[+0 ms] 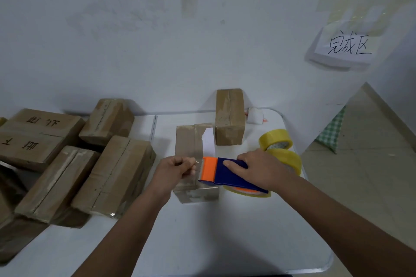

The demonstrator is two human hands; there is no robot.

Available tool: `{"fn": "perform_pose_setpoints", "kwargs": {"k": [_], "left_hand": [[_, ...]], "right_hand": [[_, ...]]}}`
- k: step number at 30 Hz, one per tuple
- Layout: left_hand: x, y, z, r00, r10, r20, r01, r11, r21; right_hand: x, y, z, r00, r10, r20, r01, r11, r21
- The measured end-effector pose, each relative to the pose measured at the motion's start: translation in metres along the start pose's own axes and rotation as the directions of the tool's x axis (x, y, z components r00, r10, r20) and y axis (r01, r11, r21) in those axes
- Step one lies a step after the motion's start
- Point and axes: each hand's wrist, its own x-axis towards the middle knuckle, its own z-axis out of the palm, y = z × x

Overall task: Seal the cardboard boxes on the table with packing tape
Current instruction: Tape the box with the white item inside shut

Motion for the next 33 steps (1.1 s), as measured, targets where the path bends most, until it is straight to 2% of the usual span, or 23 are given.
{"fn": "perform_pose_setpoints", "kwargs": {"k": [2,6,10,17,21,33], "left_hand": [[0.003,-0.002,-0.012,1.000,0.019,-0.022,-0.020,0.999,-0.030],[0.005,-0.008,-0.023,0.998,-0.021,0.067,0.021,1.000,0.006],[0.004,-0.011,-0.023,0.995,-0.030,0.096,0.030,1.000,0.004],[0.005,-0.020,-0.018,0.995,0.051,-0.086,-0.047,0.997,0.055],[0.008,-0.022,-0.026,0.990,0.078,-0.115,-0.069,0.995,0.077],[-0.003,-0.048,-0.067,0.979,-0.007,-0.206,0.010,1.000,0.014]], "right_hand": [[-0.003,0.003,0.001,1.000,-0.002,-0.001,0.002,1.000,-0.017],[-0.005,0.004,0.006,1.000,0.015,0.023,-0.014,1.000,-0.020],[-0.006,0.002,0.009,0.999,0.044,0.014,-0.043,0.999,-0.012],[0.000,-0.009,0.018,0.992,0.098,-0.082,-0.107,0.988,-0.112],[0.004,-0.010,0.016,0.988,0.100,-0.119,-0.112,0.989,-0.097],[-0.009,0.018,0.012,0.997,0.072,0.006,-0.071,0.991,-0.114]]}}
